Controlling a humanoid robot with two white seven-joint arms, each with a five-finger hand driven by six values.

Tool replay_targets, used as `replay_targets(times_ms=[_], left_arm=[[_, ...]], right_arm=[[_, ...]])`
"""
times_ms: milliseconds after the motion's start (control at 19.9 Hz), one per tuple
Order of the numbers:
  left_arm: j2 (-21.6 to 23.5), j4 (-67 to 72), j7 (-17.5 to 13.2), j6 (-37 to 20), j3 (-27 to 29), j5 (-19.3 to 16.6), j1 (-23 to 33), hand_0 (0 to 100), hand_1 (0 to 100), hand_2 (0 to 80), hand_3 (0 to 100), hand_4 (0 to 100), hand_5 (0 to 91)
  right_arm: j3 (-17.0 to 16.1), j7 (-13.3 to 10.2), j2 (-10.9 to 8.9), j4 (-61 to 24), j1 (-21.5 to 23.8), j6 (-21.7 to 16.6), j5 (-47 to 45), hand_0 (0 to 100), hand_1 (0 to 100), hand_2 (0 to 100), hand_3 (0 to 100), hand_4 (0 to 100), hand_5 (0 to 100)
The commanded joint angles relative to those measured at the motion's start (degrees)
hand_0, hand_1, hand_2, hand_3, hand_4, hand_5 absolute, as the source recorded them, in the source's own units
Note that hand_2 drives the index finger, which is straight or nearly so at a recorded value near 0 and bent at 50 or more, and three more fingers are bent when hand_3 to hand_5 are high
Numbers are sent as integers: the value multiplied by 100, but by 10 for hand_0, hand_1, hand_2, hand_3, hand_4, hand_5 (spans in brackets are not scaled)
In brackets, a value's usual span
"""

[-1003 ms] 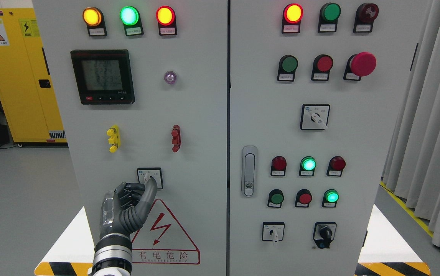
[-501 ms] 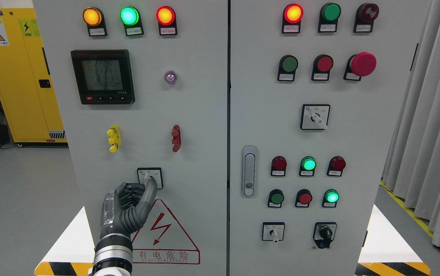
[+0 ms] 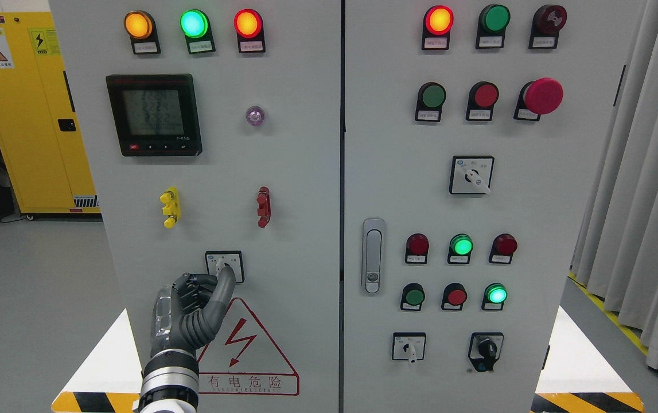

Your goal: Turn on light switch 1

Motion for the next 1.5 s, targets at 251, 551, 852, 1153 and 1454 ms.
replay_targets(times_ms=[251,551,852,1153,1454], left_arm=[[-13,9,-8,-19,-4,9,-7,471,558,593,879,888,834],[-13,9,-8,-19,5,9,-7,511,547,593,878,887,832],[-21,0,-8,-19,5,9,-7,536,537,592,878,885,829],[-21,0,-8,-28,13,9,-7,549,533,592,879,886,832],[-21,0,-8,-28,13,9,2,580,500,592,879,886,830]], right_arm=[[0,7,0,0,0,0,0,0,500,40,0,0,0],[0,7,0,0,0,0,0,0,500,40,0,0,0],[0,-1,0,0,0,0,0,0,500,40,0,0,0],[0,7,0,0,0,0,0,0,500,40,0,0,0],[0,7,0,0,0,0,0,0,500,40,0,0,0]])
